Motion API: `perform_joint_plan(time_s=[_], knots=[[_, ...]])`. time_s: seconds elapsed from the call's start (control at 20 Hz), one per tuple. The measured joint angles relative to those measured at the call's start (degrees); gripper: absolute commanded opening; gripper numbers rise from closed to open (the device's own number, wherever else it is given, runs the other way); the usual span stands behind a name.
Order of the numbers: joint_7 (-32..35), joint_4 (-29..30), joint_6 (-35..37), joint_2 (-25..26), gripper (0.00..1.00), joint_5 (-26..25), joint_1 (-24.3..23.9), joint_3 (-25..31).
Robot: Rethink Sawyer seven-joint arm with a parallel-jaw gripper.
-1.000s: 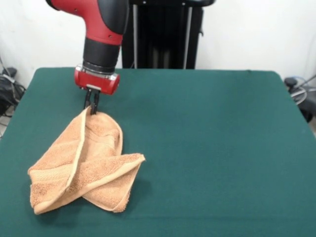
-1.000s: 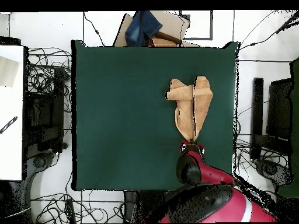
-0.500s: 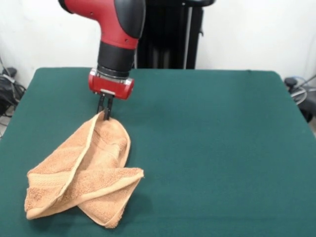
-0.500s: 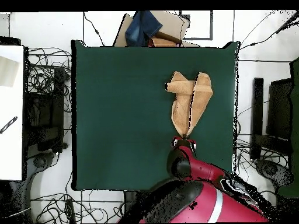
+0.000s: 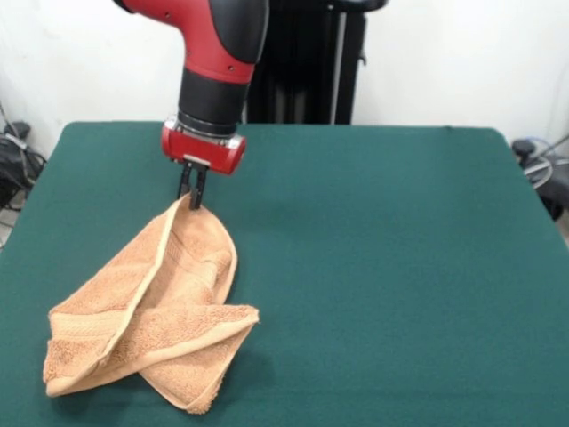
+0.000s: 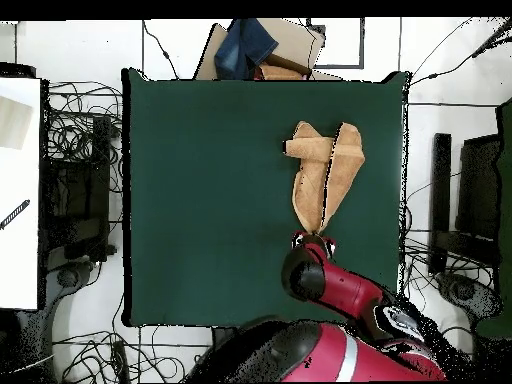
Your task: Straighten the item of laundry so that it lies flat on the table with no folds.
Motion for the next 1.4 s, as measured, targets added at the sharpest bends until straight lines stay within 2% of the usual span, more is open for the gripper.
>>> perform_joint_plan(time_s=[0.45, 1.15, 1.4], knots=[[0.0, -0.5, 7.1, -3.3, 0.00, 2.5, 1.6, -0.1], [0.0, -2.4, 11.7, -4.6, 0.00, 3.8, 2.0, -0.4], [0.2, -3.2, 12.7, -4.5, 0.00, 6.4, 3.8, -2.5]])
